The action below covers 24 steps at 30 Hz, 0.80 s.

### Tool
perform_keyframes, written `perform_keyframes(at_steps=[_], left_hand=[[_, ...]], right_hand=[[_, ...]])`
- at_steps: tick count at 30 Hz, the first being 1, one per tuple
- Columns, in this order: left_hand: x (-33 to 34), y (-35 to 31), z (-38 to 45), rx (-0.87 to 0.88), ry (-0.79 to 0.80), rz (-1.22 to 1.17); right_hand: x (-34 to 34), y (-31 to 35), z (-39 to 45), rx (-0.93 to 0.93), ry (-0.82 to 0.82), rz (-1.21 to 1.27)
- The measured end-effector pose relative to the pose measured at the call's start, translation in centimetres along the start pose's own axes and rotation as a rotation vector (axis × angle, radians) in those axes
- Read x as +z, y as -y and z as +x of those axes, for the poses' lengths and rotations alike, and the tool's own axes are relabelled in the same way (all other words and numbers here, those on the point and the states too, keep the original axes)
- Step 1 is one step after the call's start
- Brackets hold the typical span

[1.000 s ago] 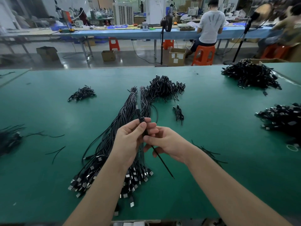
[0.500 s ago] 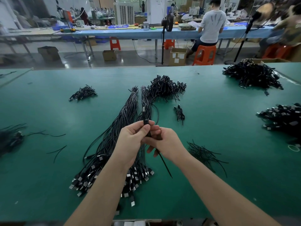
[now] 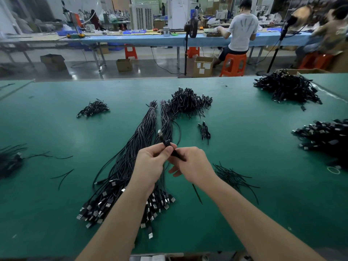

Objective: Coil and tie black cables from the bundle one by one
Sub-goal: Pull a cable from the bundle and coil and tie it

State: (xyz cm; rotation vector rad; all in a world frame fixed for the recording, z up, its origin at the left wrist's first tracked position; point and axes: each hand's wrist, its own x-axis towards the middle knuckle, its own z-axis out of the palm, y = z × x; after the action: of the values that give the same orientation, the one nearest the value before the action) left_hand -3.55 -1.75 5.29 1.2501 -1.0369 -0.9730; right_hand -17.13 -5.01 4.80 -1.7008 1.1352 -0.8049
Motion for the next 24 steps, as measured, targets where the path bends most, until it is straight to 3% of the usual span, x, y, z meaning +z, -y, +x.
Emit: perform_keyframes(at_steps=[4,8,15,18,24], left_hand=[[0.2,-0.1,0.2,-0.001,0.0,0.148],[0.4,0.3,0.3,-0.051,-0.062,0.143],[0.8,1.5,1.0,0.062,-0.178,0.396],[0.6,1.9,1.2,0.1,-0.168,0.45],[-0.3,2.0,1.7,0.088,-0.12,0.414]], right_hand=[[0.4,-0.4,0.0,0.075,-0.01,0.064],[0.5,-0.5,0.2,0.153,-0.004,0.12],[1.1,-0.4,0.2,0.207,0.015,0.152],[1.0,-0.4,0.2,0.213,0.019,0.146],[0.8,-1.2,-0.1,0.266,0.034,0.366]])
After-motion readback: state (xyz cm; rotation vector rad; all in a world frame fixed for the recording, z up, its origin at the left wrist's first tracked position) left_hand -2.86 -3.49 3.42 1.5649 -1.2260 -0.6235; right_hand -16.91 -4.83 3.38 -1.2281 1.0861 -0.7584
